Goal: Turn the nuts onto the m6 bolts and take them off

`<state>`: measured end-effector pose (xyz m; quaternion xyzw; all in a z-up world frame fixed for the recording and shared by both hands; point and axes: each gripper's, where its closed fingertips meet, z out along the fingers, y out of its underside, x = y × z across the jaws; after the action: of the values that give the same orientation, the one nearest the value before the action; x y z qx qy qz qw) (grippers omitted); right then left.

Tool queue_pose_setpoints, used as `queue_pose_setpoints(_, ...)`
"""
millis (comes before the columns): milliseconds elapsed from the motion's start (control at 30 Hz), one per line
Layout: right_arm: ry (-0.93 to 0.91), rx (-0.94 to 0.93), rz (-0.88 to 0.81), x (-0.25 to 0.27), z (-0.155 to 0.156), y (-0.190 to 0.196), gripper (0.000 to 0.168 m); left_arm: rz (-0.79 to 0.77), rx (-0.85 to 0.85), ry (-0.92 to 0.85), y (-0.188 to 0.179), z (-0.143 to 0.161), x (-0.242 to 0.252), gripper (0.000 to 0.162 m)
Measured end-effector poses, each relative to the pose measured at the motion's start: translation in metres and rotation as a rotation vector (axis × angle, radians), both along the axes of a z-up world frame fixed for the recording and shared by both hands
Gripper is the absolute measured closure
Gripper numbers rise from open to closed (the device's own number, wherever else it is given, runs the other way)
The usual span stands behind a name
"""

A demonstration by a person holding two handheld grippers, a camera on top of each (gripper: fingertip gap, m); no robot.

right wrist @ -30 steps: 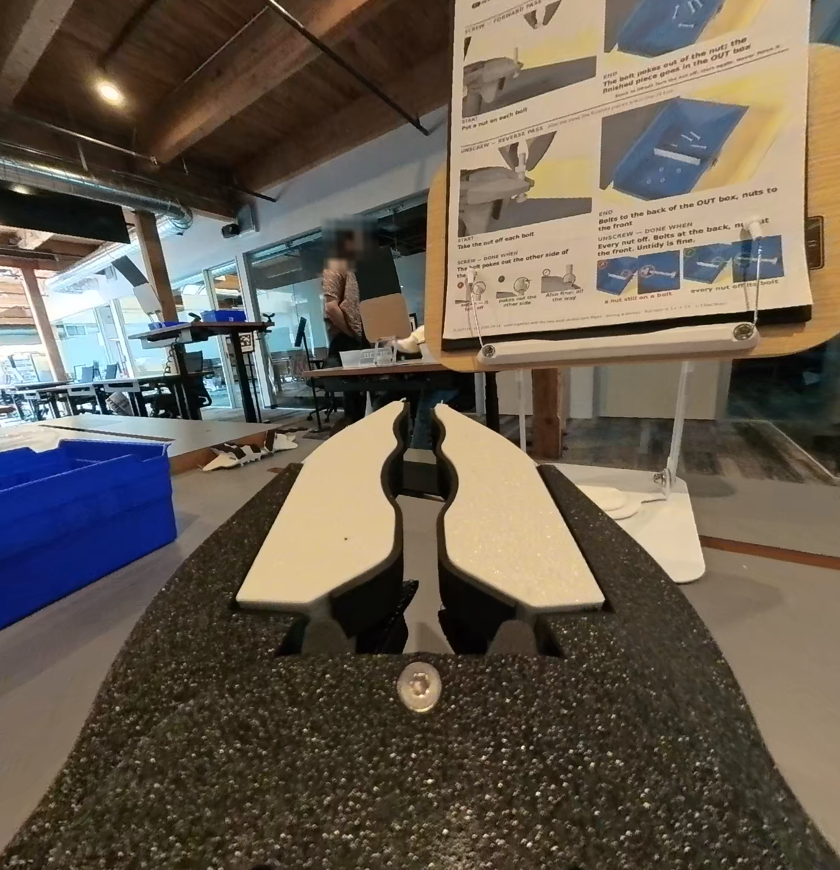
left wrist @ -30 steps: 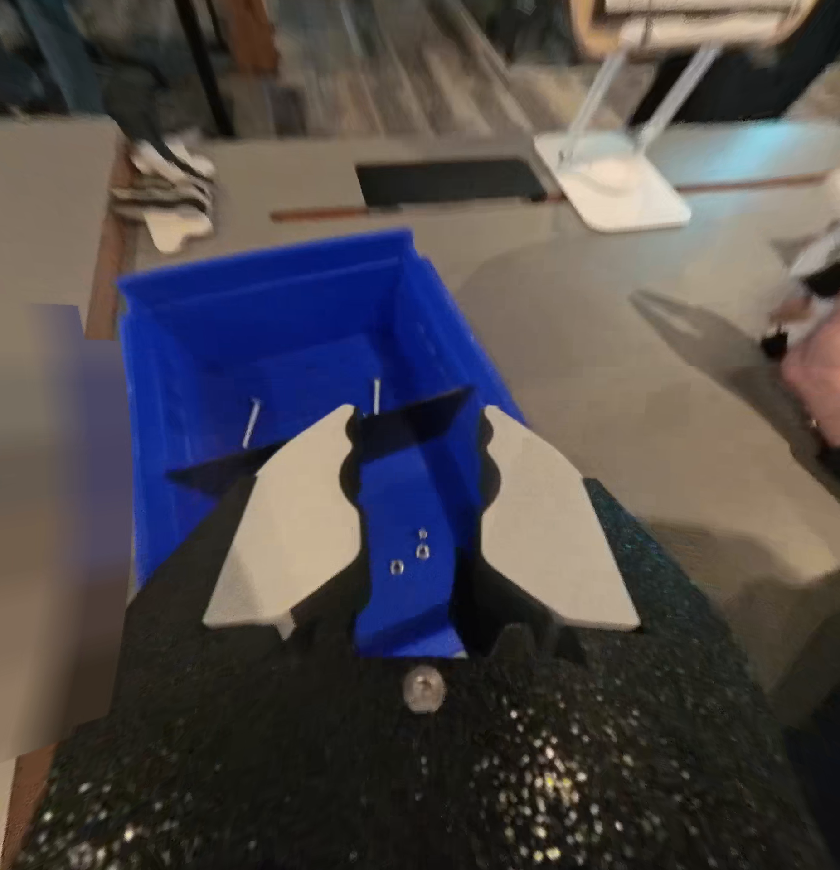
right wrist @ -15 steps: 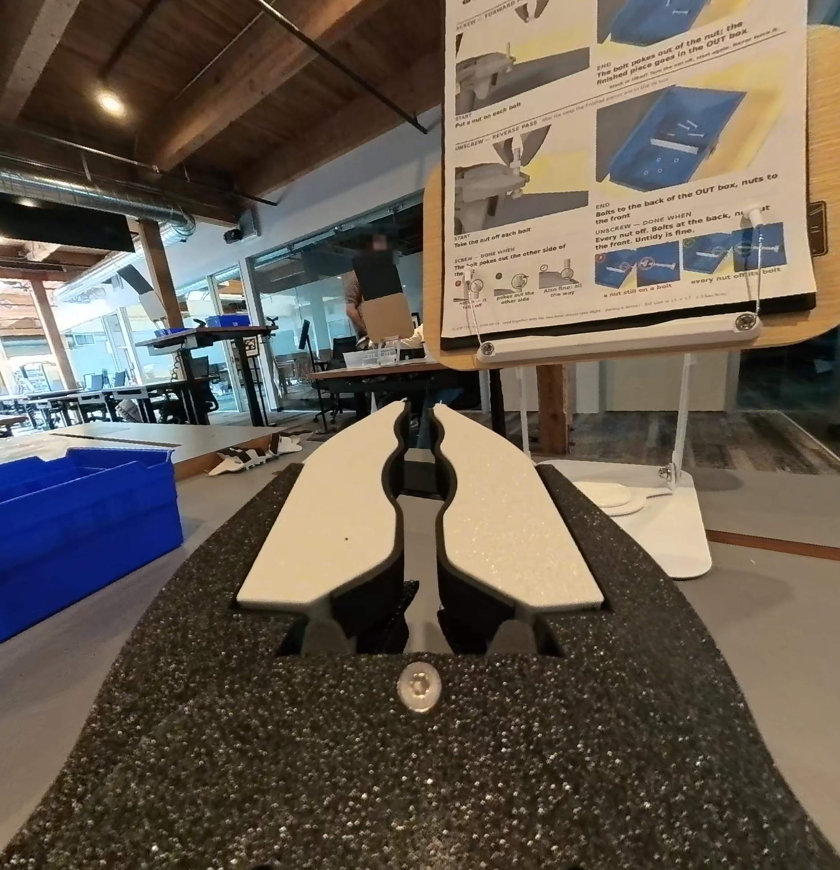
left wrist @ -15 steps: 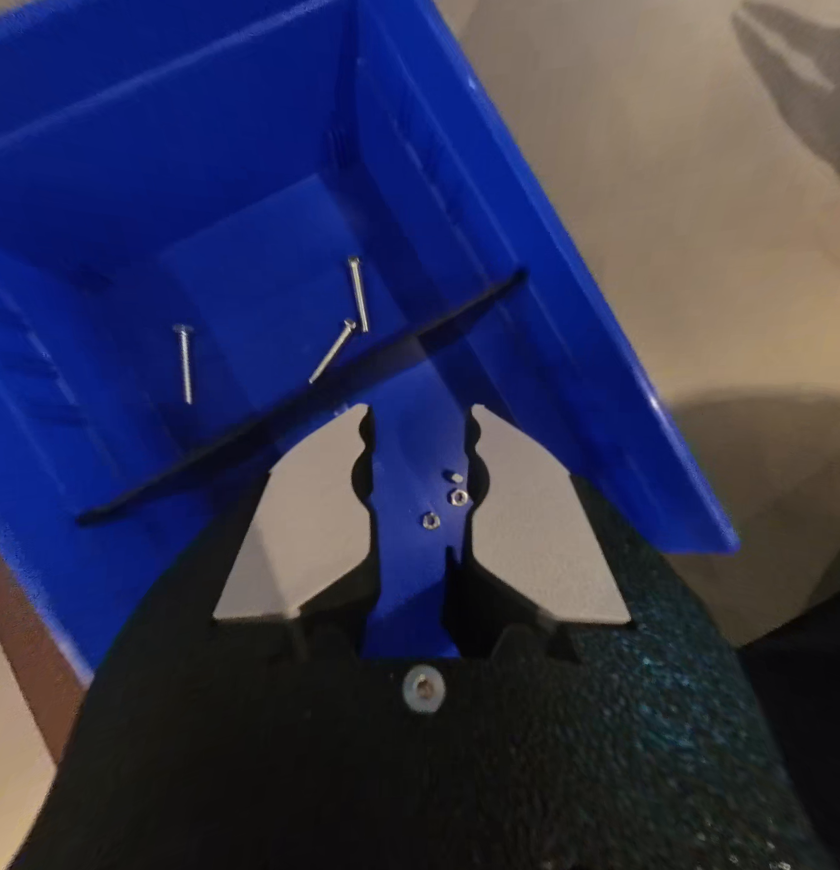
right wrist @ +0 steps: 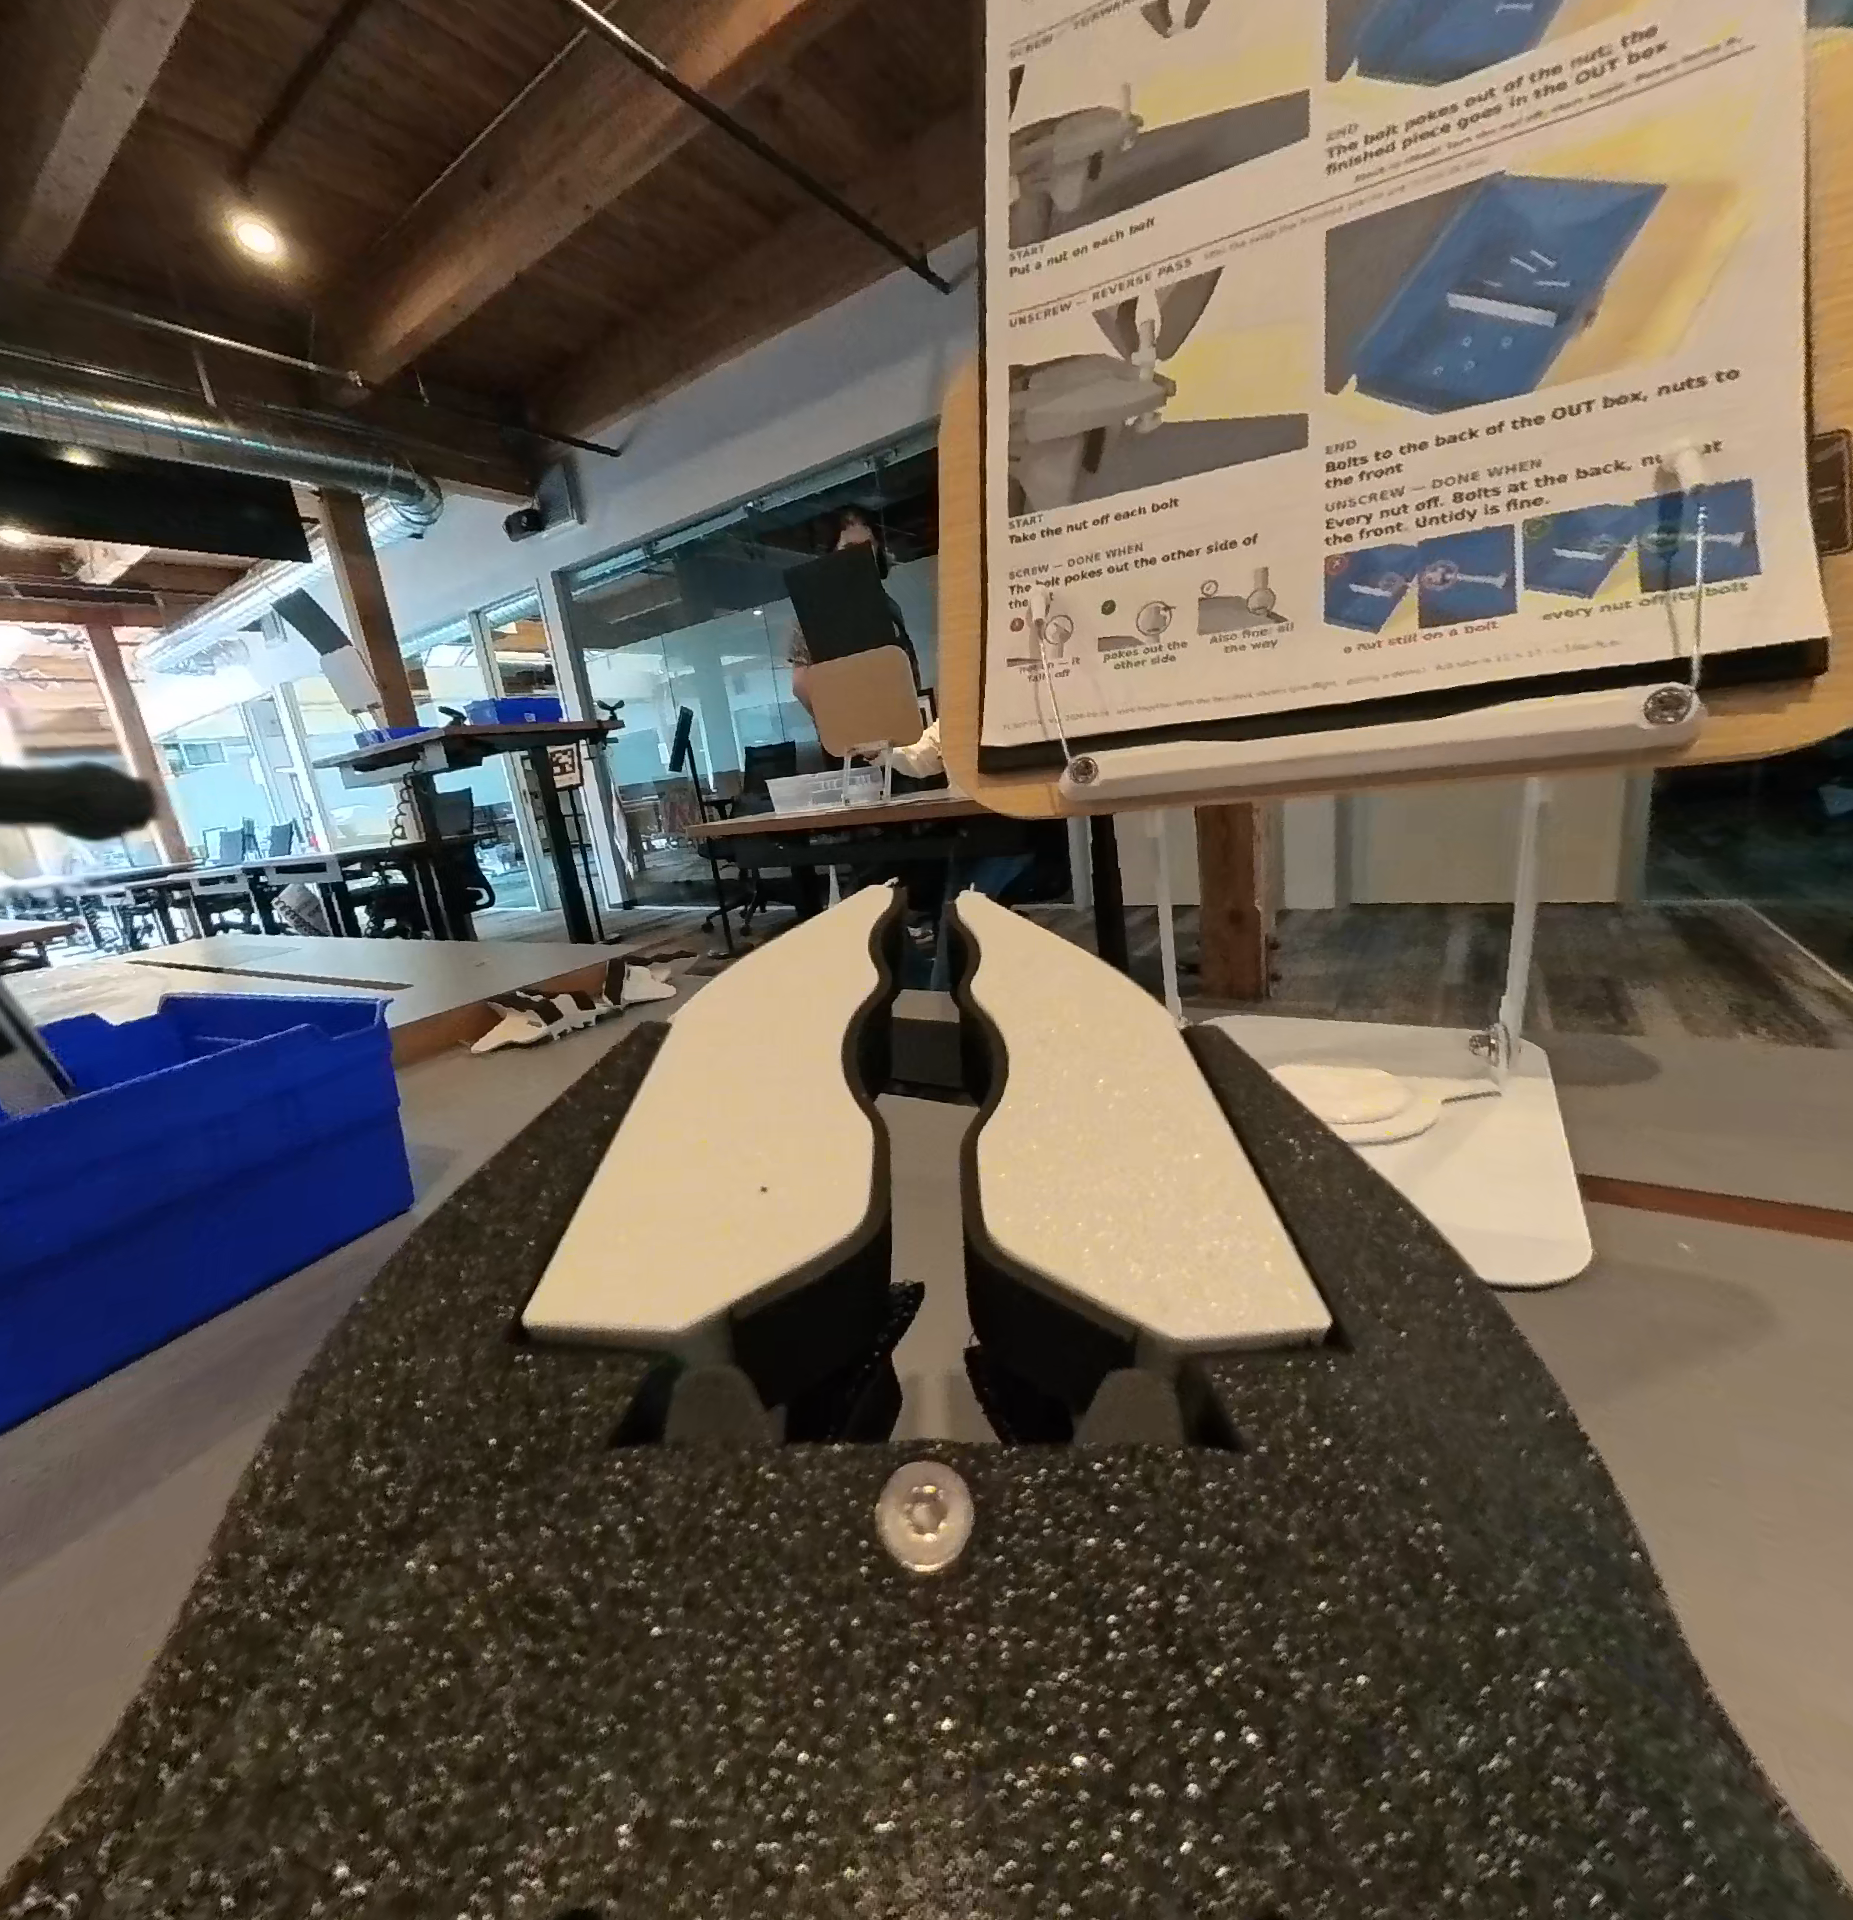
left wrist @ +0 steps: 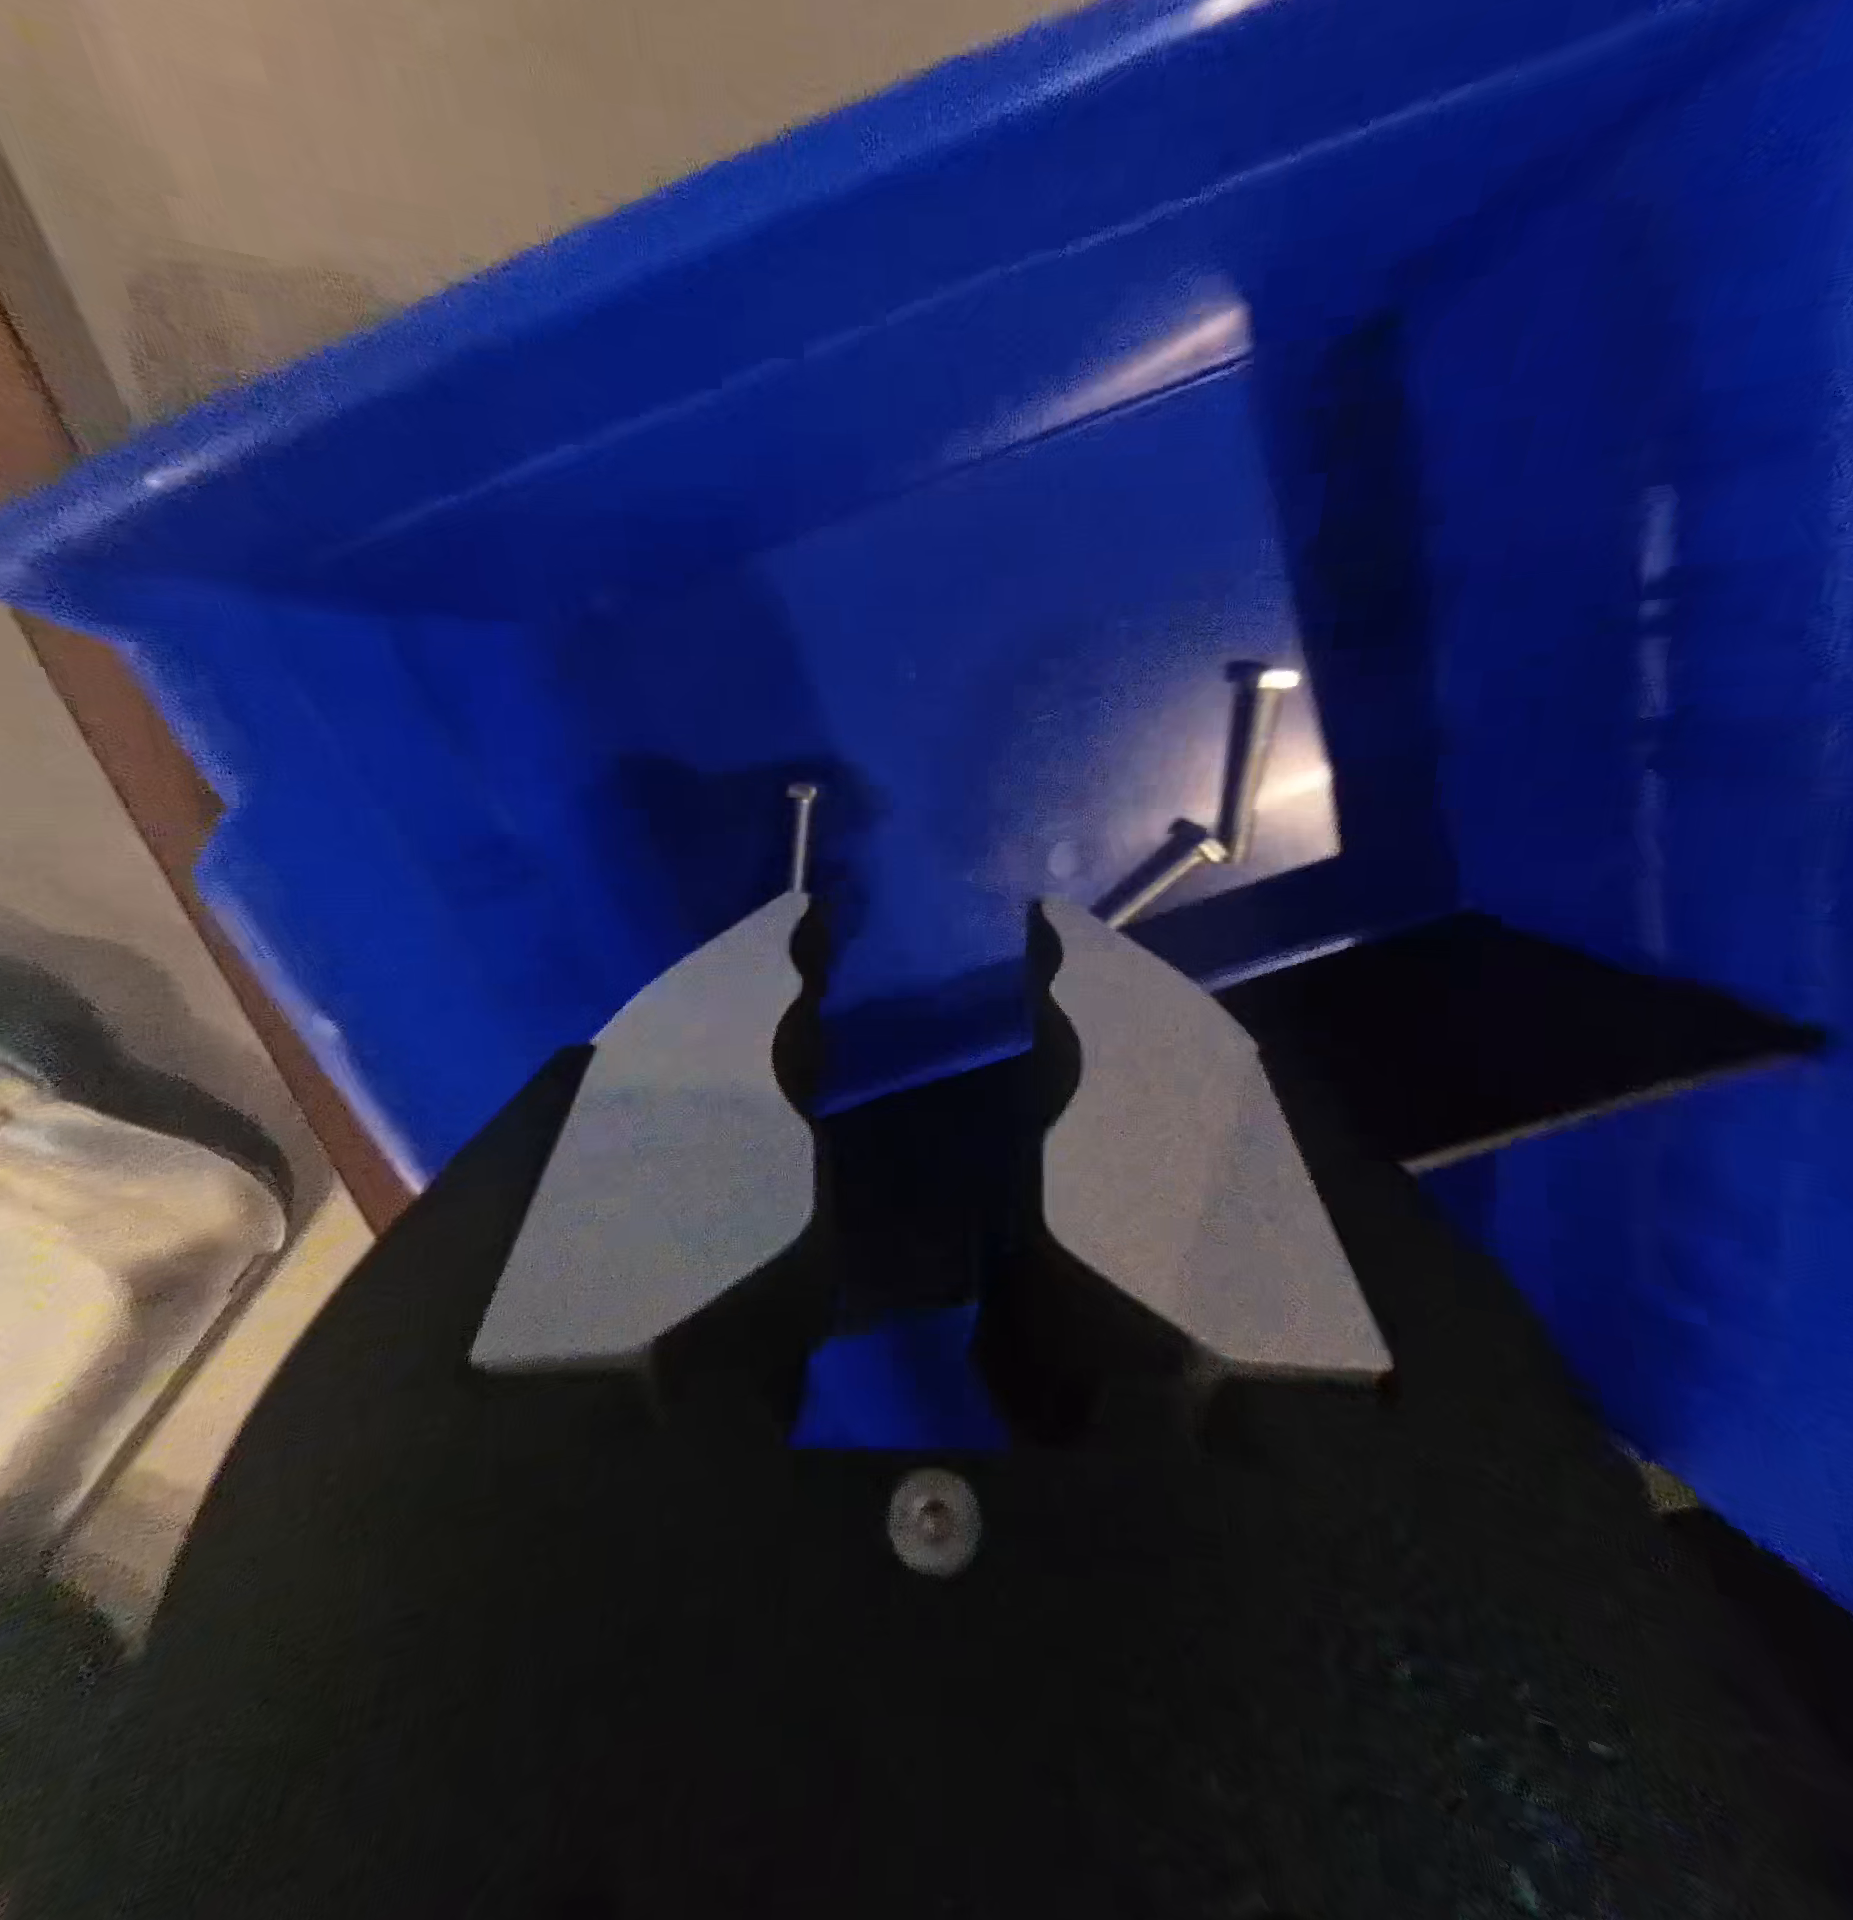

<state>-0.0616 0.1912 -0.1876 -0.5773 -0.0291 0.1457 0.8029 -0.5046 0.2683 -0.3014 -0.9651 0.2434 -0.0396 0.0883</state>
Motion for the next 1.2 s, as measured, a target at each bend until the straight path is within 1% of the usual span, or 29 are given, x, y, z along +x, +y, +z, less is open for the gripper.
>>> queue_pose_setpoints(67, -0.001, 0.000, -0.002, 0.001, 0.000, 0.000, 0.161, 0.008, -0.053, 0.065, 0.004, -0.015, -0.008, 0.124)
queue_pose_setpoints(133, 0.007, 0.001, 0.000, 0.002, 0.001, 0.000, 0.161, 0.016, -0.082, 0.091, 0.007, -0.024, -0.009, 0.125)
queue_pose_setpoints(300, 0.013, 0.002, -0.004, 0.004, 0.001, 0.001, 0.161, 0.050, -0.132, 0.188, 0.012, -0.038, -0.009, 0.121)
queue_pose_setpoints(467, 0.020, 0.004, -0.005, 0.005, 0.002, 0.001, 0.161, 0.113, -0.201, 0.214, 0.005, -0.047, -0.008, 0.113)
queue_pose_setpoints(533, 0.025, 0.004, -0.007, 0.006, 0.002, 0.001, 0.161, 0.109, -0.239, 0.218, 0.000, -0.049, -0.008, 0.117)
queue_pose_setpoints(600, 0.034, 0.004, -0.006, 0.007, 0.002, 0.001, 0.161, 0.108, -0.240, 0.202, -0.001, -0.049, -0.007, 0.120)
queue_pose_setpoints(700, 0.040, 0.002, -0.004, 0.008, 0.002, 0.002, 0.161, 0.091, -0.236, 0.170, -0.001, -0.049, -0.006, 0.131)
queue_pose_setpoints(733, 0.040, 0.002, -0.004, 0.008, 0.002, 0.002, 0.161, 0.072, -0.232, 0.192, -0.002, -0.049, -0.009, 0.150)
queue_pose_setpoints(767, 0.041, 0.002, -0.003, 0.008, 0.002, 0.001, 0.161, 0.046, -0.223, 0.200, -0.002, -0.049, -0.010, 0.156)
queue_pose_setpoints(867, 0.043, -0.001, 0.000, 0.007, 0.001, 0.002, 0.161, 0.004, -0.192, 0.237, -0.003, -0.048, -0.015, 0.156)
queue_pose_setpoints(933, 0.045, -0.003, 0.000, 0.007, 0.001, 0.002, 0.161, -0.020, -0.163, 0.259, -0.005, -0.044, -0.018, 0.156)
queue_pose_setpoints(1000, 0.047, -0.001, -0.001, 0.008, 0.001, 0.002, 0.161, -0.024, -0.102, 0.235, -0.003, -0.032, -0.013, 0.156)
queue_pose_setpoints(1133, 0.049, -0.002, -0.003, 0.009, 0.001, 0.002, 0.161, -0.066, 0.082, 0.148, 0.005, 0.013, 0.010, 0.157)
queue_pose_setpoints(1200, 0.050, -0.003, -0.001, 0.009, 0.001, 0.002, 0.161, -0.108, 0.174, 0.056, 0.004, 0.041, 0.031, 0.157)
